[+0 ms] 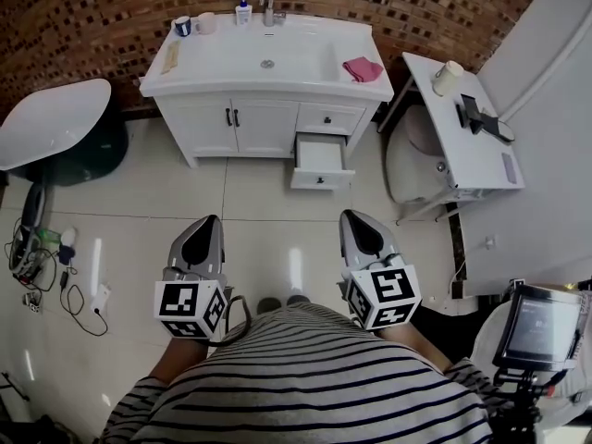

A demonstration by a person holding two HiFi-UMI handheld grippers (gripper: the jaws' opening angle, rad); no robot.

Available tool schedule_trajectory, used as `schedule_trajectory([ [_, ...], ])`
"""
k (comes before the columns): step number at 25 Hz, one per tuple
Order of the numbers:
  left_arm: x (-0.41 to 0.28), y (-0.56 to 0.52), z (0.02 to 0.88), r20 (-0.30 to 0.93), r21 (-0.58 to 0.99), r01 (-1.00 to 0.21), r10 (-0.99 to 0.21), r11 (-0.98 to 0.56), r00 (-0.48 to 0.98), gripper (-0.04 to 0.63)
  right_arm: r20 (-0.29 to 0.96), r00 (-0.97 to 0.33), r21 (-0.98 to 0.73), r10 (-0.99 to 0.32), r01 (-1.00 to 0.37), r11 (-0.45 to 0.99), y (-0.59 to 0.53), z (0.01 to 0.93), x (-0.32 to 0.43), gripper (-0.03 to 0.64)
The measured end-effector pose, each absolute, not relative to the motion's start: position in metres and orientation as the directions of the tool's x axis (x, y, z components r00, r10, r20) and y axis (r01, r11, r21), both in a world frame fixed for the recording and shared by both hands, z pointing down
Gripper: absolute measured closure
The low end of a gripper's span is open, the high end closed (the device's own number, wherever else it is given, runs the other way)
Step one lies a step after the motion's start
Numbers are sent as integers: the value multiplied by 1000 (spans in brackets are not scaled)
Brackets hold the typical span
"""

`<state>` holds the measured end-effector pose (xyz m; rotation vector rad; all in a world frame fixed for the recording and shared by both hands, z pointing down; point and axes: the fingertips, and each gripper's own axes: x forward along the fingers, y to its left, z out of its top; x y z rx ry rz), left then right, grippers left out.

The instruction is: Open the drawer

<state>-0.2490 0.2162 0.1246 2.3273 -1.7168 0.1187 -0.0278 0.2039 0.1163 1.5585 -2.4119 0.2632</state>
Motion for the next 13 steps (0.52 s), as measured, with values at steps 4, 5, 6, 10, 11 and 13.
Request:
schedule_trajectory([
  [4,-247,219,128,225,135,-952,-927,-276,301,581,330,-376,-9,-866,-919,395,207,125,-20,616],
  [5,-247,219,129,229,134,-952,-926,-276,300,581,335,-372,-11,-865,-920,392,208,127,-18,617],
  [6,-247,219,131,233,135,-952,-925,-275,300,581,340,-369,-13,-865,-921,388,209,129,-17,616],
  [10,-244,219,134,238,138,-951,-922,-278,304,581,343,-359,-10,-868,-926,378,209,132,-11,616],
  [11,-243,218,134,238,137,-950,-922,-280,306,581,343,-356,-9,-869,-927,376,208,132,-9,616],
  [13,-240,216,134,237,133,-949,-921,-285,309,581,342,-352,-6,-871,-928,372,206,132,-6,617],
])
